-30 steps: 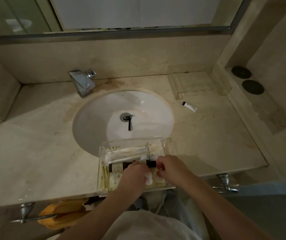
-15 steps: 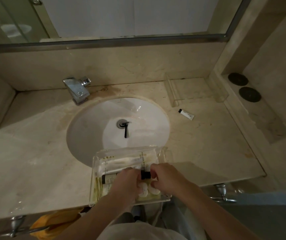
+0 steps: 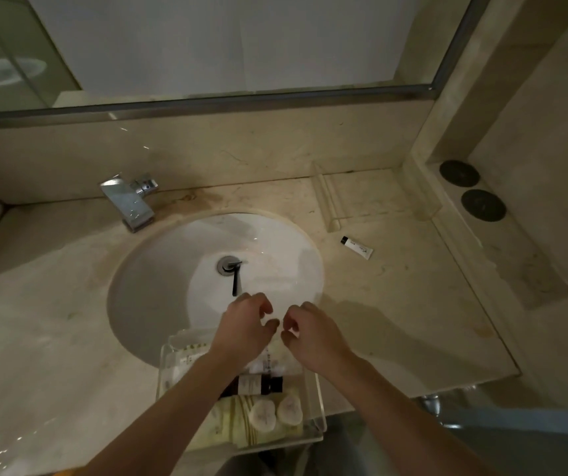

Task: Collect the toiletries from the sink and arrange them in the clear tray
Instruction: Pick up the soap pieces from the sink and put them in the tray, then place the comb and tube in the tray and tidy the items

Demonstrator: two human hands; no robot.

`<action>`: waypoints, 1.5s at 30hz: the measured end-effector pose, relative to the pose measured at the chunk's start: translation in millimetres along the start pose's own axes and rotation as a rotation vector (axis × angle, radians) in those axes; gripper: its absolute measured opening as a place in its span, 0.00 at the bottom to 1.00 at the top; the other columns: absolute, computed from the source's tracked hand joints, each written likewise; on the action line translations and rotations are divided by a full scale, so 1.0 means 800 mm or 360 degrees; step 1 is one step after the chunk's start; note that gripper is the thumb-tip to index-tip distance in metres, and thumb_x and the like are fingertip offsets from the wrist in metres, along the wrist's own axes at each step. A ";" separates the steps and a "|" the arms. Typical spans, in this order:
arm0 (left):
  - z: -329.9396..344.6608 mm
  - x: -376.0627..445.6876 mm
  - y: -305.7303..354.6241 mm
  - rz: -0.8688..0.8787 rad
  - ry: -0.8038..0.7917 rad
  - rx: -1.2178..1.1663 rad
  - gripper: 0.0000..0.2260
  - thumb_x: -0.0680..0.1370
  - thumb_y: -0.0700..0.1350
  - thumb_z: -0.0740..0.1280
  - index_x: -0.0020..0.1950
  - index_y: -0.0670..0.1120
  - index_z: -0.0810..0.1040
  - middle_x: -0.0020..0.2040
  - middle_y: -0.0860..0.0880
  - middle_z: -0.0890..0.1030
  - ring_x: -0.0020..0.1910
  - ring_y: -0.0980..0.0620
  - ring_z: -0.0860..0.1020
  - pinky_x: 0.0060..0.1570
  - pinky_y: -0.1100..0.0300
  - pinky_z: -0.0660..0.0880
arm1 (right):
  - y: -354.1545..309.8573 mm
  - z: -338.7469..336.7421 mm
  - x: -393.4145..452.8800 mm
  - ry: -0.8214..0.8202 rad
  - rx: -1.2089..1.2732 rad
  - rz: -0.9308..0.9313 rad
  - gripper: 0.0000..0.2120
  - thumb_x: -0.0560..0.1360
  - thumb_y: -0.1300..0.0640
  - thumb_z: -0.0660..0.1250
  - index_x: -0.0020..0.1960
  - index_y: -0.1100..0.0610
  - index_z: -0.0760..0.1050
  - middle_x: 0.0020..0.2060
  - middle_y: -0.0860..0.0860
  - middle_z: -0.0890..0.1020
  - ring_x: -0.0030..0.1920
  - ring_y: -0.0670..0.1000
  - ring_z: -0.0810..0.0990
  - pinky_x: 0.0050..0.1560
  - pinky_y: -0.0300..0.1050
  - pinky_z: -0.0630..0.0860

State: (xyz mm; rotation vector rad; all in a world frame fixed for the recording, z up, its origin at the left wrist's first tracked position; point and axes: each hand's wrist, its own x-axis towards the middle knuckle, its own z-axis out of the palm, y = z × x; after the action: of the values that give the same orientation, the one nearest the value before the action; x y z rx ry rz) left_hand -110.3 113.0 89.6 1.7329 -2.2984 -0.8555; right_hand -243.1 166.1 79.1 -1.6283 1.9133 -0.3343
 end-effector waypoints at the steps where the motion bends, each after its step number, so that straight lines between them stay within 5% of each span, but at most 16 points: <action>1: 0.000 0.012 0.001 -0.0039 -0.0003 0.0002 0.11 0.75 0.48 0.69 0.56 0.47 0.77 0.53 0.49 0.77 0.44 0.52 0.76 0.46 0.63 0.70 | 0.003 -0.002 0.006 0.0024 -0.0020 0.0022 0.10 0.76 0.52 0.64 0.55 0.53 0.75 0.53 0.50 0.73 0.51 0.52 0.77 0.50 0.46 0.76; 8: 0.013 0.102 -0.021 -0.0373 -0.0176 0.0046 0.21 0.75 0.50 0.67 0.67 0.48 0.71 0.70 0.44 0.67 0.64 0.43 0.72 0.62 0.51 0.72 | 0.033 -0.024 0.069 0.0175 -0.0267 0.0343 0.23 0.76 0.50 0.62 0.70 0.49 0.66 0.76 0.54 0.53 0.73 0.57 0.55 0.70 0.51 0.63; 15: 0.037 0.176 -0.079 -0.0648 -0.0372 0.0082 0.19 0.74 0.47 0.65 0.65 0.45 0.74 0.67 0.41 0.67 0.62 0.39 0.72 0.63 0.50 0.71 | 0.092 -0.050 0.141 0.0308 -0.0448 0.0677 0.26 0.76 0.50 0.62 0.73 0.49 0.62 0.77 0.59 0.43 0.77 0.63 0.43 0.76 0.55 0.48; 20: 0.076 0.191 -0.116 -0.0733 -0.0599 0.0157 0.22 0.76 0.48 0.63 0.70 0.46 0.68 0.65 0.39 0.66 0.63 0.38 0.70 0.64 0.50 0.69 | 0.115 -0.038 0.151 0.0423 -0.0396 0.0664 0.24 0.75 0.58 0.63 0.71 0.52 0.66 0.76 0.56 0.57 0.75 0.60 0.55 0.72 0.54 0.58; 24: 0.103 0.203 -0.130 -0.0663 -0.0615 0.0355 0.19 0.78 0.44 0.60 0.69 0.45 0.69 0.65 0.40 0.67 0.62 0.38 0.70 0.64 0.51 0.68 | 0.121 -0.022 0.149 0.0724 -0.0411 0.0446 0.17 0.70 0.65 0.69 0.57 0.55 0.79 0.59 0.55 0.78 0.59 0.61 0.73 0.55 0.55 0.72; 28: 0.114 0.219 -0.130 -0.0582 -0.0480 0.0425 0.16 0.78 0.39 0.57 0.64 0.41 0.73 0.62 0.40 0.70 0.59 0.40 0.74 0.61 0.52 0.72 | 0.126 -0.015 0.144 0.0888 -0.0278 0.0246 0.12 0.68 0.69 0.70 0.46 0.56 0.82 0.45 0.54 0.78 0.46 0.59 0.75 0.47 0.52 0.77; 33: 0.113 0.226 -0.127 -0.0560 -0.0436 0.0511 0.13 0.78 0.38 0.57 0.60 0.40 0.74 0.59 0.40 0.77 0.59 0.41 0.77 0.55 0.53 0.74 | 0.112 -0.011 0.139 0.0783 -0.0134 0.0298 0.12 0.69 0.69 0.69 0.48 0.56 0.74 0.47 0.54 0.75 0.49 0.57 0.73 0.44 0.48 0.72; 37: 0.098 0.219 -0.124 -0.0676 -0.0411 0.0260 0.12 0.75 0.37 0.62 0.58 0.42 0.73 0.57 0.40 0.78 0.56 0.40 0.77 0.53 0.52 0.75 | 0.095 -0.020 0.140 0.0586 0.0046 0.0407 0.23 0.70 0.67 0.67 0.63 0.55 0.69 0.54 0.56 0.75 0.53 0.58 0.74 0.50 0.52 0.74; 41: 0.067 0.216 -0.126 -0.0921 -0.0371 -0.0426 0.12 0.74 0.31 0.65 0.54 0.41 0.73 0.54 0.36 0.79 0.46 0.39 0.82 0.44 0.49 0.81 | 0.072 -0.031 0.142 0.0393 0.0533 0.0519 0.12 0.71 0.65 0.66 0.53 0.56 0.75 0.43 0.52 0.77 0.40 0.51 0.75 0.35 0.40 0.69; 45: 0.022 0.185 -0.116 -0.1022 -0.0434 -0.1089 0.12 0.74 0.26 0.64 0.53 0.39 0.73 0.46 0.36 0.78 0.33 0.44 0.77 0.30 0.57 0.80 | 0.040 -0.038 0.133 0.0255 0.1430 0.0607 0.12 0.71 0.66 0.69 0.52 0.56 0.74 0.42 0.52 0.78 0.41 0.51 0.77 0.39 0.45 0.75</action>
State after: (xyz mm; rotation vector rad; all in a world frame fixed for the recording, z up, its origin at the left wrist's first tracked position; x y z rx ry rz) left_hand -89.0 -33.2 -5.5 2.0666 -1.2461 -1.8090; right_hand -294.1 65.7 56.5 -0.6521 1.7328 -1.0029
